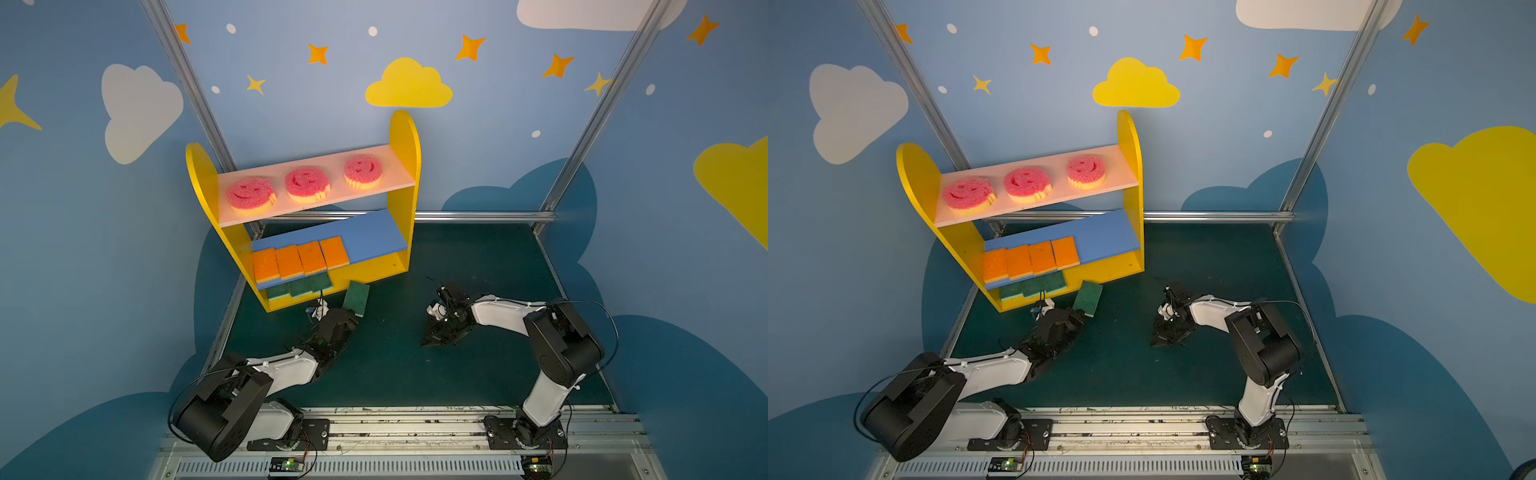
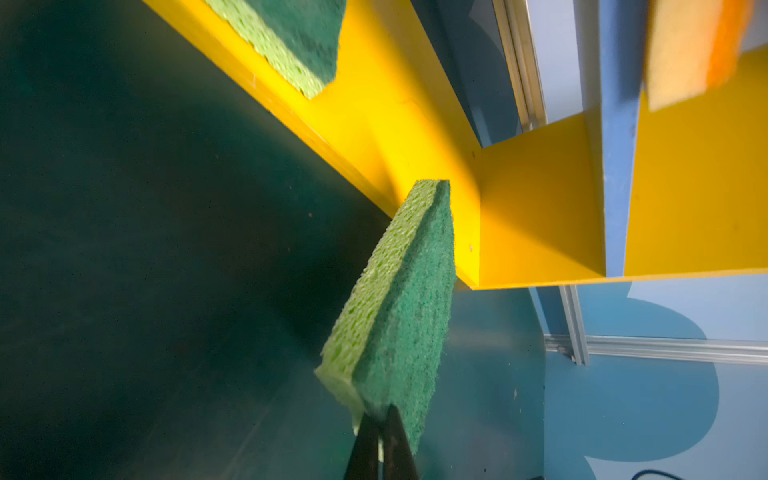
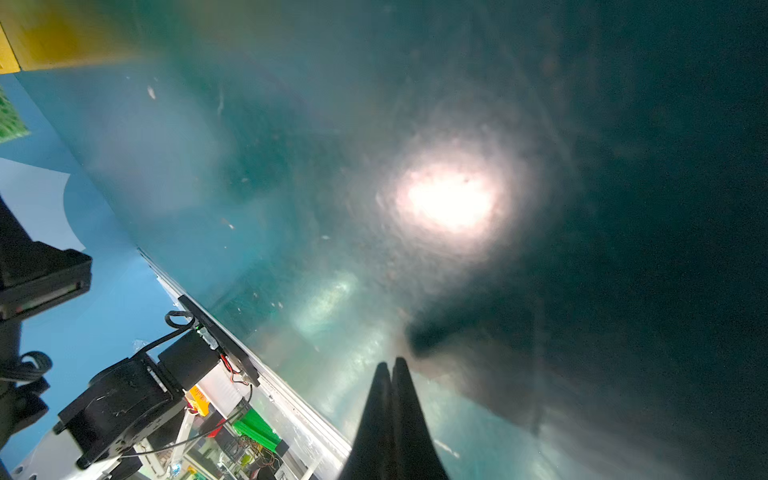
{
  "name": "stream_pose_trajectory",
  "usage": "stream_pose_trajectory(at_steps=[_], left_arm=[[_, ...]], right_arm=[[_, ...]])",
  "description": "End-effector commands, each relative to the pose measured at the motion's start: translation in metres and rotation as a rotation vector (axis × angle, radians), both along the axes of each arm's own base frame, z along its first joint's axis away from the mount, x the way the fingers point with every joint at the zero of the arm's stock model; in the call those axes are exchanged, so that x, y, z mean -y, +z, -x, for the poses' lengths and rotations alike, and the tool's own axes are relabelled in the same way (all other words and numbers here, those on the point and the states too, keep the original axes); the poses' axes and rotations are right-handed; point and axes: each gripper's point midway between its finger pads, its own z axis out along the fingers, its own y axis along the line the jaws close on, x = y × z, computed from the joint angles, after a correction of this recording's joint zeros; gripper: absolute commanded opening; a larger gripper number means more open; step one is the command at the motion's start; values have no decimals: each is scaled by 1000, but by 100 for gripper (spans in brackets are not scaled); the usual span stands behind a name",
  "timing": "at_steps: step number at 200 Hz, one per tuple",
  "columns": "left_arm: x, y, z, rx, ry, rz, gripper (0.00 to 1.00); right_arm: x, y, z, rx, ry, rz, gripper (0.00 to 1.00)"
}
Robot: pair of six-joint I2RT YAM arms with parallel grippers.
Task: Place and organize the cleaning sponges onto the shelf
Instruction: 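Grasp the green sponge with the left gripper and open the right gripper, then carry the green sponge with the left gripper to the lower shelf edge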
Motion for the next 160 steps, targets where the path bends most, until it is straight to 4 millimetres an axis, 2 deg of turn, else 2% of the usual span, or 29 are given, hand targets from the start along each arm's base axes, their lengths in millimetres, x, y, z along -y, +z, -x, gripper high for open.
stream_pose_trajectory(at_steps=[1,85,160], left_arm=[[2,10,-15,37,-13,15,3],[9,22,-74,91,27,70,3],[1,20,-109,220,123,118,3]], right_arm=[[0,-2,-3,-7,6,-8,0],[8,-5,-11,-25,-9,-8,0],[9,-8,-19,-40,-17,-31,0]])
